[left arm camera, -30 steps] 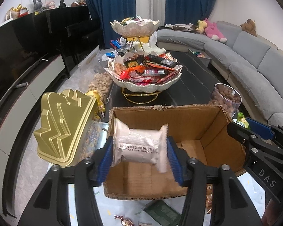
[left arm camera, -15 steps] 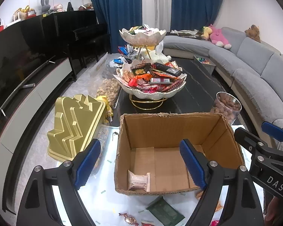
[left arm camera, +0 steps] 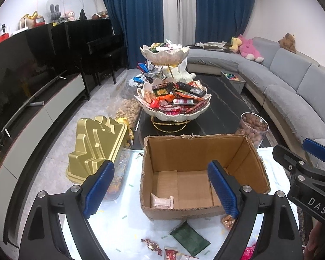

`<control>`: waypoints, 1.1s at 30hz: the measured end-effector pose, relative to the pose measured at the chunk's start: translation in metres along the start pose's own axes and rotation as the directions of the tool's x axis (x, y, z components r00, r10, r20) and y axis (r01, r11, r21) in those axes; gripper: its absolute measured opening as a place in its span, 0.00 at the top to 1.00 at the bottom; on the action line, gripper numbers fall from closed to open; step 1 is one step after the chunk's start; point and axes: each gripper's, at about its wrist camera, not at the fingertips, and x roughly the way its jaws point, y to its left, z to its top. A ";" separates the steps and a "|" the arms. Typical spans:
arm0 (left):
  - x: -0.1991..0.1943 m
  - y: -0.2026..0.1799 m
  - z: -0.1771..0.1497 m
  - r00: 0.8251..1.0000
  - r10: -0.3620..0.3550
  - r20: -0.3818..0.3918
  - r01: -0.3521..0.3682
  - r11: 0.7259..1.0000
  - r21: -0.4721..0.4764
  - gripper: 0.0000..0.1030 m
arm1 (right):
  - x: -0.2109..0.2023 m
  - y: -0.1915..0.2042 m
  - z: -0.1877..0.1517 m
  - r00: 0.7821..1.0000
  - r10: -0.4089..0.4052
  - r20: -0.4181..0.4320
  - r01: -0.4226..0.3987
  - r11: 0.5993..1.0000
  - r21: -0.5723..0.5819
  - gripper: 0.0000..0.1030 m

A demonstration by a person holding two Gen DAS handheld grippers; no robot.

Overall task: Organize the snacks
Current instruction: 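Withdraw both tools from the box back toward the remaining snacks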

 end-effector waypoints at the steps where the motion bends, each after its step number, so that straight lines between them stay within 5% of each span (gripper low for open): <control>1: -0.002 0.001 0.000 1.000 0.002 0.001 -0.002 1.000 0.000 0.14 | -0.003 0.000 0.000 1.000 -0.001 0.003 0.001 1.000 0.000 0.23; 33: -0.055 0.008 -0.055 0.999 0.044 0.025 -0.045 0.999 0.015 0.14 | -0.062 0.001 -0.052 0.998 -0.032 0.050 0.031 1.000 0.002 0.23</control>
